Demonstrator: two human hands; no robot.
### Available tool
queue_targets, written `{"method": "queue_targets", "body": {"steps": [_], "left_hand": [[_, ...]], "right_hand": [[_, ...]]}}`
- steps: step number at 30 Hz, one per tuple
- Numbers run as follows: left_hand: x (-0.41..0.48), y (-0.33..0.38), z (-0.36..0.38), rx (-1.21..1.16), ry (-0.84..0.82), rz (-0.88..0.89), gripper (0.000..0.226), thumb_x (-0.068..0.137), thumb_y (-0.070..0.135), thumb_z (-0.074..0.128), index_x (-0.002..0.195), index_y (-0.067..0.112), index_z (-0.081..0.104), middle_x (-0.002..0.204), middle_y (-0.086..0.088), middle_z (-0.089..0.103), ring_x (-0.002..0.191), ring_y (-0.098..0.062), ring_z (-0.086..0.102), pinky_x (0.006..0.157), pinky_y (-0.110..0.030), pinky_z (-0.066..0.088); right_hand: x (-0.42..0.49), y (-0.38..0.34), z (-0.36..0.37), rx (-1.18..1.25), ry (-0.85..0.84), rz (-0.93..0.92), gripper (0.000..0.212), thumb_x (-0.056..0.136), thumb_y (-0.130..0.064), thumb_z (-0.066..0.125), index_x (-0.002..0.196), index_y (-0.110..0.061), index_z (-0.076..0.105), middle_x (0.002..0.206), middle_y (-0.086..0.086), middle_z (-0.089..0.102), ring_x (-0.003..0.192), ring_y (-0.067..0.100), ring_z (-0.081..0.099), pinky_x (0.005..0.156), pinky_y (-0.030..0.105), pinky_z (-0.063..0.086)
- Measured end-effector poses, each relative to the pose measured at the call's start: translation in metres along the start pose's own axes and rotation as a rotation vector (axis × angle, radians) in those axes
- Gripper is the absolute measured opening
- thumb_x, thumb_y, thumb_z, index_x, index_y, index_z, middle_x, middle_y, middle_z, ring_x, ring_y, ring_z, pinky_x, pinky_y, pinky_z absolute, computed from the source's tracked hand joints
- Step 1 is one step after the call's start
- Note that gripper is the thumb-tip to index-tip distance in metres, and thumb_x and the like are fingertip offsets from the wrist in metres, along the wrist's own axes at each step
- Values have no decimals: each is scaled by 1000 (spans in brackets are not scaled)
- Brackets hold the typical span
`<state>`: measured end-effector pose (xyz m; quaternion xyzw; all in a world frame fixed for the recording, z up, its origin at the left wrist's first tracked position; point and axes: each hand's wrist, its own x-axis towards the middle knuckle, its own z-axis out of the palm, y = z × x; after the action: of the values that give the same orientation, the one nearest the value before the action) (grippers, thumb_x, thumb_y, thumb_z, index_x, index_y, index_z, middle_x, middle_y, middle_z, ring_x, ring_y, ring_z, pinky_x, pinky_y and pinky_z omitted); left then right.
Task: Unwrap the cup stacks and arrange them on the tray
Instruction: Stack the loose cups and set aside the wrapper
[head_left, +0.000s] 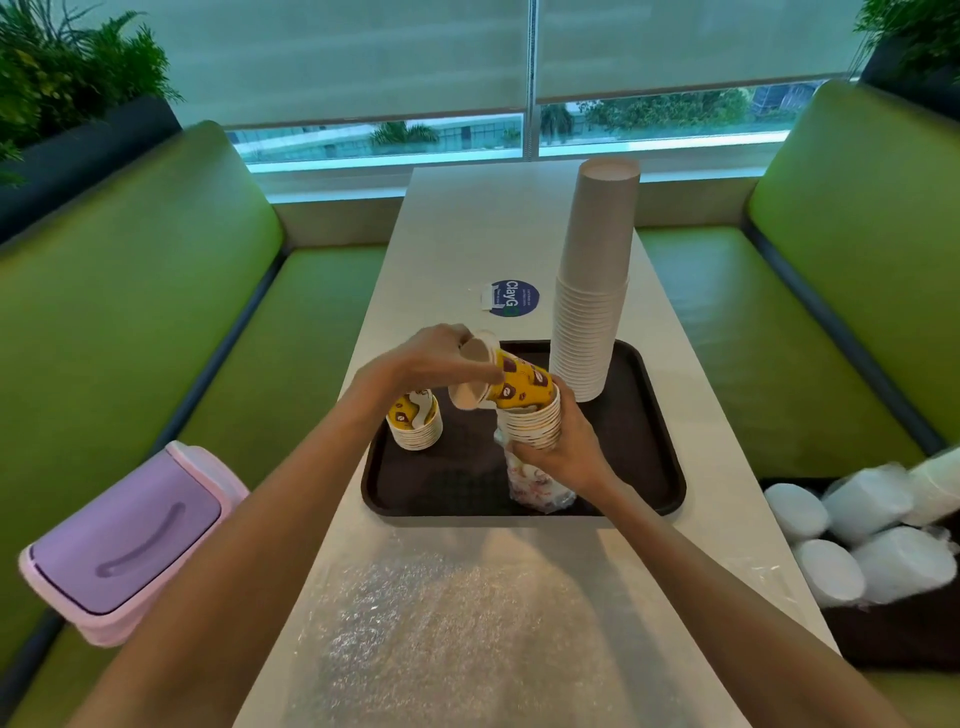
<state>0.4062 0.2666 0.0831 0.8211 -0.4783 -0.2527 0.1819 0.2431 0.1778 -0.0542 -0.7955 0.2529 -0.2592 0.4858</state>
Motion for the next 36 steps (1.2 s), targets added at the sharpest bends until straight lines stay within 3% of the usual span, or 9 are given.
{"method": "queue_targets", "body": {"steps": [4, 7, 10, 12, 16, 18, 27, 31, 36], "left_hand": [[-10, -6, 2, -53, -195, -123, 36, 83, 32, 69, 111, 19, 50, 105, -2, 59, 93, -17, 56, 71, -22, 45], [-14, -11, 10, -50, -220, -143, 32, 83, 30, 70, 107, 20, 51, 101, 0, 58, 92, -15, 54, 78, -25, 41], [-13, -21, 5, -156, -70, -120, 43, 73, 34, 77, 105, 19, 53, 101, 0, 62, 93, -16, 58, 88, -32, 46], [-12, -27, -5, -372, 133, -92, 49, 74, 23, 79, 111, 16, 48, 105, -2, 62, 98, -19, 59, 91, -34, 47], [-9, -47, -20, -589, 572, -39, 68, 72, 9, 80, 123, 9, 35, 114, -2, 55, 106, -20, 57, 96, -36, 47], [-7, -58, -20, -571, 675, -54, 71, 70, 11, 82, 122, 11, 34, 119, -4, 54, 111, -22, 56, 97, -38, 46], [2, -86, 14, -501, 596, -206, 77, 70, 14, 83, 127, 6, 32, 127, -11, 54, 118, -28, 54, 91, -34, 45], [5, -93, 22, -468, 467, -288, 92, 75, 21, 80, 142, 11, 18, 143, -16, 38, 130, -31, 41, 99, -35, 37], [1, -69, 25, -305, 672, -192, 87, 79, 19, 72, 147, 13, 18, 148, -13, 28, 137, -28, 29, 110, -39, 27]], "right_hand": [[0, -1, 1, 2, 2, 5, 75, 70, -26, 85, 123, -44, 35, 120, -22, 51, 111, -5, 54, 86, 9, 45], [-1, -1, 1, -1, 2, 10, 73, 69, -25, 85, 120, -43, 35, 116, -23, 51, 109, -10, 53, 84, 7, 44], [-3, 1, 1, -6, -13, 37, 85, 69, -32, 85, 133, -36, 30, 126, -15, 50, 117, 3, 51, 99, 26, 44], [-3, 1, 1, -18, -16, 53, 93, 68, -37, 85, 141, -27, 27, 135, -8, 48, 125, 12, 48, 106, 39, 42], [-2, -1, 0, -40, -14, 66, 96, 69, -36, 84, 143, -25, 25, 142, -2, 45, 130, 16, 44, 110, 45, 39], [-2, -1, 1, -51, -17, 71, 97, 69, -38, 84, 144, -26, 24, 143, -3, 43, 131, 16, 44, 110, 45, 39], [-1, 1, 3, -69, -16, 63, 98, 68, -38, 85, 144, -27, 24, 140, -5, 44, 129, 13, 44, 108, 43, 40], [-1, 1, 4, -71, -21, 63, 99, 68, -38, 84, 145, -26, 23, 141, -5, 43, 130, 12, 43, 109, 42, 40], [-1, 2, 5, -71, -10, 69, 99, 69, -37, 84, 146, -25, 22, 142, -5, 42, 131, 13, 42, 109, 40, 39]]}}
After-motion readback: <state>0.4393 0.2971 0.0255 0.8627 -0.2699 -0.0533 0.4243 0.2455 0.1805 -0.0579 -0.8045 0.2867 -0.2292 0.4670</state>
